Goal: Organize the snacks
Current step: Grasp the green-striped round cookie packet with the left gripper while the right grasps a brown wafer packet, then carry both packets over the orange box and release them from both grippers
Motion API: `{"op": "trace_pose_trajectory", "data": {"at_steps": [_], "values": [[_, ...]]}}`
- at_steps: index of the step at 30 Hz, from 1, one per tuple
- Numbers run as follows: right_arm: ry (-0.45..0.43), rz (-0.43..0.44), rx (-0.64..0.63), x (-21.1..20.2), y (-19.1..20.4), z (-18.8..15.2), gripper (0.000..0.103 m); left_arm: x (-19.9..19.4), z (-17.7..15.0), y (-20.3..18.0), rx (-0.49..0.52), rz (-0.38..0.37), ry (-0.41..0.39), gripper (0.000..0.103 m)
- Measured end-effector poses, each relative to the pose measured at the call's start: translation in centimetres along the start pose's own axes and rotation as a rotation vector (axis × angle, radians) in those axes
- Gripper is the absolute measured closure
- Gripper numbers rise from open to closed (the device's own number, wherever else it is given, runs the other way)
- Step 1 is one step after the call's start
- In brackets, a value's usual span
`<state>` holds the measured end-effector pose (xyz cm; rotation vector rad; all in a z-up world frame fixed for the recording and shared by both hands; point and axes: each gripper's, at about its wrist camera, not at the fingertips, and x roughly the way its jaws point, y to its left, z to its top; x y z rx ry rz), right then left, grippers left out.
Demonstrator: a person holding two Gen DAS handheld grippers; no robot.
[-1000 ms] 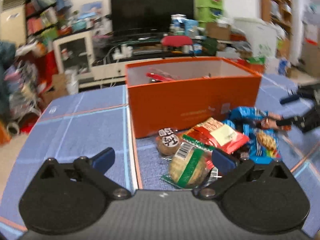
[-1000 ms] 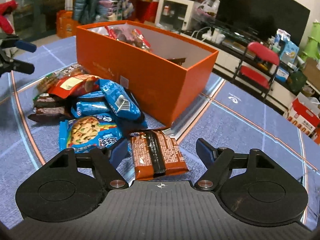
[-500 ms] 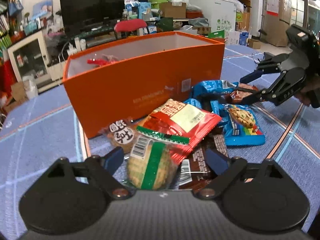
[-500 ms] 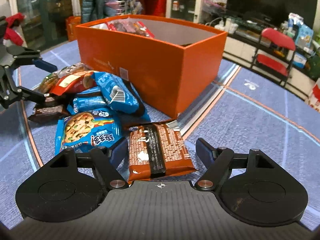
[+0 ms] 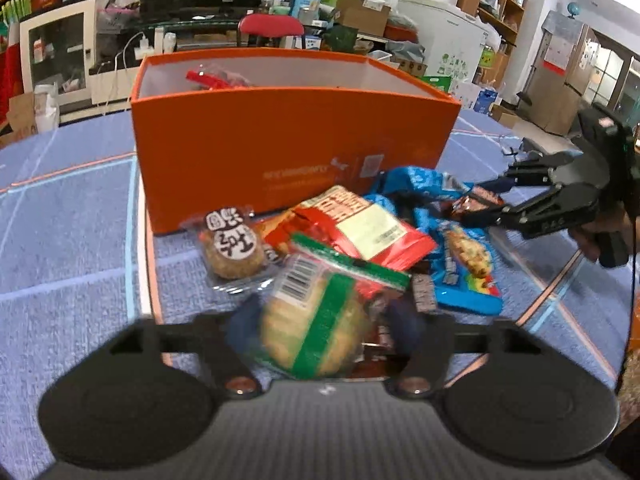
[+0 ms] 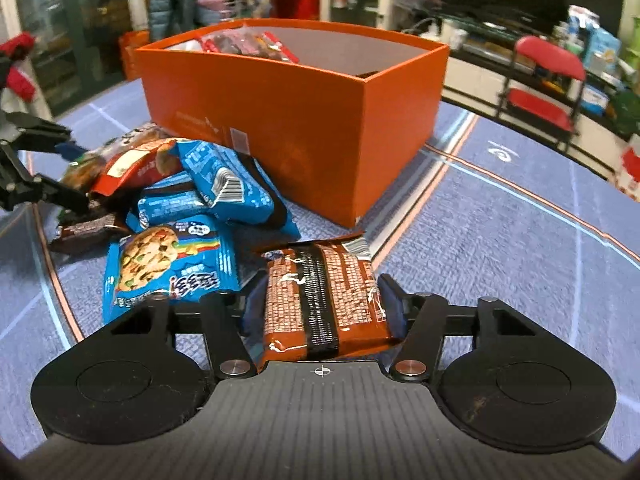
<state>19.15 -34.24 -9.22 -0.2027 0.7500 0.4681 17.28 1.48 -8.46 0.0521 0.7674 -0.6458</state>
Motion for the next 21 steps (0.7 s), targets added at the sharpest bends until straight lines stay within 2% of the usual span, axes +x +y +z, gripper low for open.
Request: {"op": "trace_pose_trajectory", "data": {"at_steps": [5,10,15,21], "values": [[0.008,-0.026,0.028,-1.2,2.0,-0.9,0.064,-0.8,-0.5,-0.4,-0.013,0.009,0.027,0.044],[0.008,-0.067,0.036,-2.3,3.8,-1.5,0.064,-2.7,-0.4,-0.7,-0.005,0.047,-0.010,0.049],[-0.015,-0.144,0.046,-3.7,5.2,-1.2,0.065,-4.7,0.3,-1.7,0.003,0.122,-0.059,0.049],[-0.033,-0.255,-0.005,-5.0,7.1,-0.4,0.065,-5.9,0.8,-2.1,-0.015,0.207,-0.086,0.049]]}}
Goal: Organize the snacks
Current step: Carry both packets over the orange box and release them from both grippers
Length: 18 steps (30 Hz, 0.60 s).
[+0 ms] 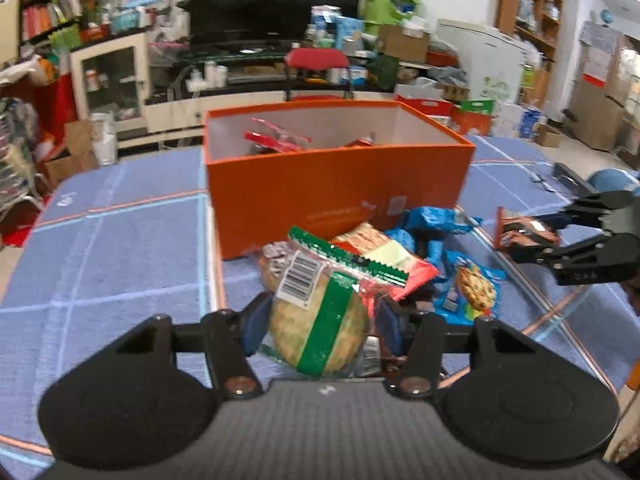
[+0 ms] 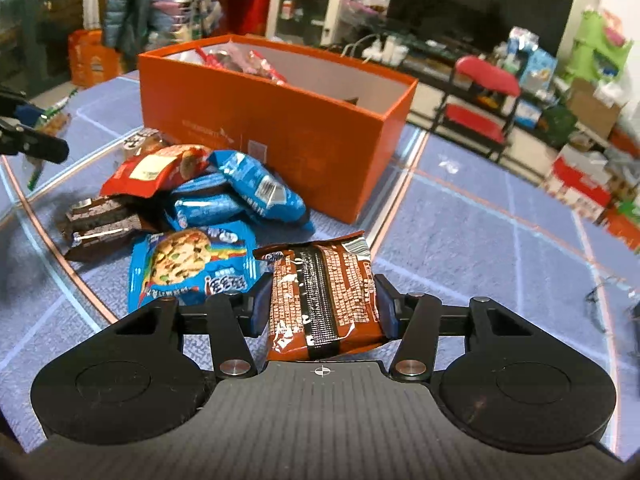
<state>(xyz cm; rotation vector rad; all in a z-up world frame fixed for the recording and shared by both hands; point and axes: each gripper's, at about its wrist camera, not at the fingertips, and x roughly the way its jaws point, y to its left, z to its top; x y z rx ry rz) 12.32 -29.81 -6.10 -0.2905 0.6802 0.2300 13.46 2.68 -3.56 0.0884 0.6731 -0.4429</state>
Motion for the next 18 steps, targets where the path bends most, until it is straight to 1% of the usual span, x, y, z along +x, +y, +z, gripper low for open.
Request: {"op": "trace_pose_trajectory", "data": {"at_steps": [4,9,13,16,18], "values": [[-0.023,-0.028,0.024,-1.2,-0.1,0.9,0.065,-0.4,0.6,0.4,-0.074,0.066,-0.011,0.049],[-0.071,-0.015,0.087,-3.1,-0.1,2.6,0.065,-1.2,2.3,0.3,-0.113,0.076,-0.057,0.049],[-0.130,0.003,0.106,-4.3,-0.4,5.7,0.065,-1.8,4.8,0.1,-0.125,0.091,-0.124,0.049],[-0.168,0.010,0.134,-4.2,-1.1,8.6,0.065,-1.0,7.4,0.2,-0.133,0.096,-0.141,0.049],[-0.193,0.009,0.143,-3.8,-1.5,10.7,0.065,0.3,9.4,0.1,-0.123,0.100,-0.147,0.049]]}}
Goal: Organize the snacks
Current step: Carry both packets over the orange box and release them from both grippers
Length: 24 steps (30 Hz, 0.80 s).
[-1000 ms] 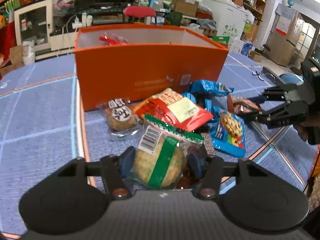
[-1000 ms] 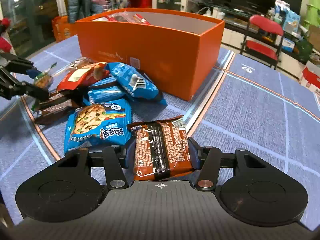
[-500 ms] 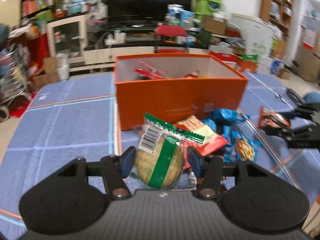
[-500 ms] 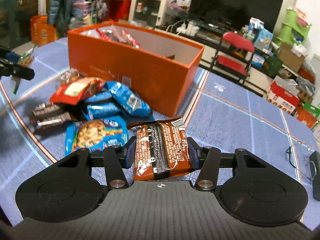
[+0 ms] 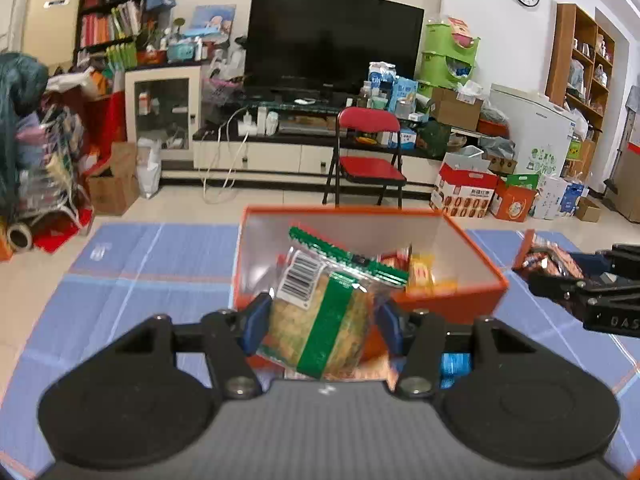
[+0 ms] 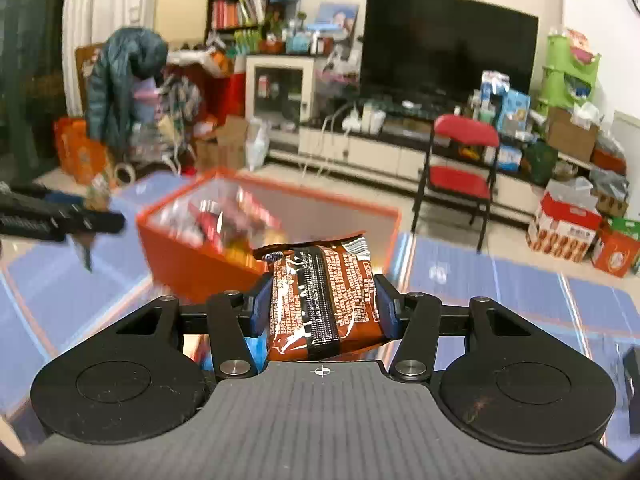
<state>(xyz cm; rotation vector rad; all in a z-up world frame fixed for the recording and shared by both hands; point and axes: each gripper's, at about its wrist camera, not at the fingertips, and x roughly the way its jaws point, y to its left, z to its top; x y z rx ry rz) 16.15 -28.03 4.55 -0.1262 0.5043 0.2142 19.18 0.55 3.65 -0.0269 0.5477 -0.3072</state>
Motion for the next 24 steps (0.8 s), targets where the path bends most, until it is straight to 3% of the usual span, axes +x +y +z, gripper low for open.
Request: {"op": "trace_pose_trajectory", "data": {"at_steps": [5,8,9,10,11,12,17,19,24], "values": [[-0.023,0.011,0.018,3.6,-0.1,4.5,0.065,4.9,4.6,-1.6,-0.017,-0.018,0.007,0.049],[0.013,-0.011,-0.002,7.2,0.2,6.4,0.064,8.6,6.3,-2.6,-0.035,-0.011,0.021,0.048],[0.043,-0.020,-0.009,8.6,0.1,6.7,0.063,9.9,6.5,-2.8,-0.044,-0.025,0.031,0.044],[0.064,-0.038,-0.012,9.7,0.1,6.9,0.056,10.8,6.5,-2.8,-0.050,-0.027,0.037,0.025],[0.061,-0.062,-0.013,10.1,0.1,7.0,0.050,10.9,6.5,-2.8,-0.062,-0.004,0.034,0.021],[0.052,-0.078,-0.015,10.0,0.2,7.1,0.049,10.2,6.4,-2.7,-0.074,0.032,0.008,0.019],[-0.083,-0.088,-0.006,4.3,0.3,5.8,0.035,3.7,4.9,-2.6,0.000,0.045,-0.094,0.003],[-0.097,-0.077,-0.006,1.9,0.5,3.8,0.032,0.9,3.1,-1.9,-0.004,0.051,-0.091,0.003],[-0.055,-0.081,0.102,-2.8,2.2,-4.0,0.032,-3.7,-3.7,0.1,-0.085,0.159,-0.040,0.003]]}}
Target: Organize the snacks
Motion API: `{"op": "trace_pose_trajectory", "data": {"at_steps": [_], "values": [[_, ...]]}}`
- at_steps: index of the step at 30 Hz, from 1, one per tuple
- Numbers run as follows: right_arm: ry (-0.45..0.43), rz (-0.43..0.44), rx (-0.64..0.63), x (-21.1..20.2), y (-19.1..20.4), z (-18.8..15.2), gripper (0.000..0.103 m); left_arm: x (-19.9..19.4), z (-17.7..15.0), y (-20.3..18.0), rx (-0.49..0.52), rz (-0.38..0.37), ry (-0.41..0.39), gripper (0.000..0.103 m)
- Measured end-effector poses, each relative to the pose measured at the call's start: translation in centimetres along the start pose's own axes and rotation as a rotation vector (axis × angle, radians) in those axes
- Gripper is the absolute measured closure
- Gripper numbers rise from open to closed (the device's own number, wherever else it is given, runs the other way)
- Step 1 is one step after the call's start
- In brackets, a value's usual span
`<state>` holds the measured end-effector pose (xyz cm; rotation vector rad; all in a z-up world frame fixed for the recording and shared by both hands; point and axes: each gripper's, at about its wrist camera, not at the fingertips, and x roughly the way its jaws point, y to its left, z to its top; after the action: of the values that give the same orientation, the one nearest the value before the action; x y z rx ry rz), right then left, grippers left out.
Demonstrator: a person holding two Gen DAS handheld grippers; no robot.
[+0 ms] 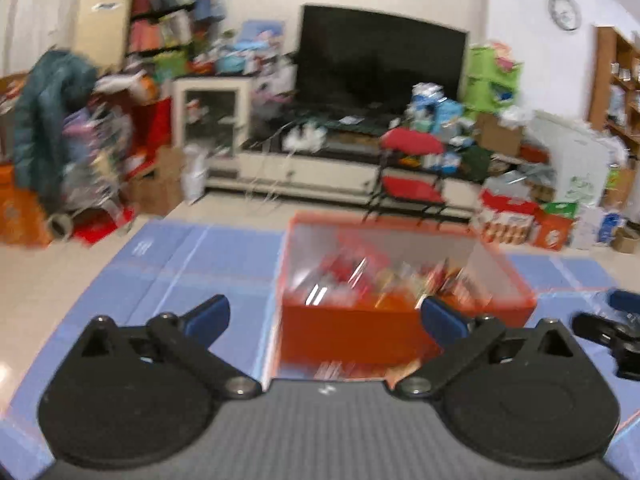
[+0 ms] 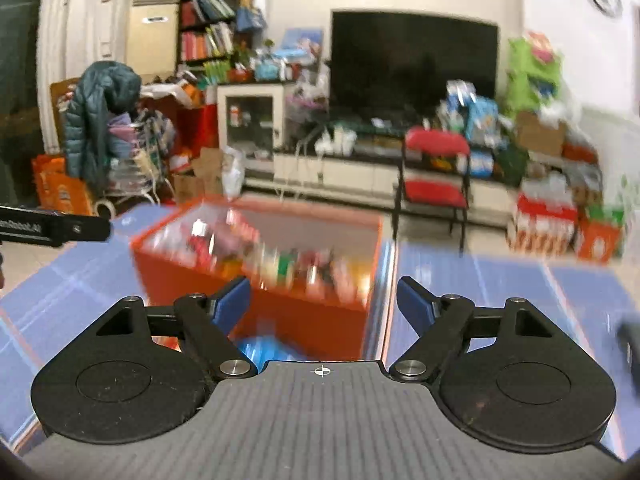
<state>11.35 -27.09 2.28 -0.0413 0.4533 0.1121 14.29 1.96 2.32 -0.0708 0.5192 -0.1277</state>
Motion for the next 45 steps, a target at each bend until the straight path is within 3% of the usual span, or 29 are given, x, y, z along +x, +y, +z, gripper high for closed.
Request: {"op": "trace_pose_trajectory", "data": {"at_steps": [4,10,13,21,26,39,45], "values": [[0.079,-0.043,0.082,-1.7,1.1,-4.9,0.032,-1.1,-4.1,1.0,-0.007,0.107,0.036,0.003],[0.125,-0.094,0.064,-0.9,3.2,-7.6,0.025,0.1,-7.3,0.4,0.081,0.116,0.111,0.002],[0.135,-0.123,0.111,0.0,3.3,-8.1,0.025,0.7,-7.4,0.1,0.118,0.118,0.127,0.001],[0.171,-0.141,0.125,2.2,4.4,-7.6,0.024,1.8,-6.9,0.8,0.067,0.126,0.187,0.001],[0.156,-0.183,0.119,2.3,5.3,-7.3,0.017,1.8,-6.6,0.8,0.050,0.128,0.185,0.001],[0.136,-0.279,0.233,3.7,6.2,-7.6,0.017,1.6,-6.3,1.3,0.047,0.135,0.176,0.001],[0.144,-0.365,0.170,5.7,7.6,-7.7,0.012,1.7,-6.5,1.8,0.038,0.137,0.186,0.001]]}}
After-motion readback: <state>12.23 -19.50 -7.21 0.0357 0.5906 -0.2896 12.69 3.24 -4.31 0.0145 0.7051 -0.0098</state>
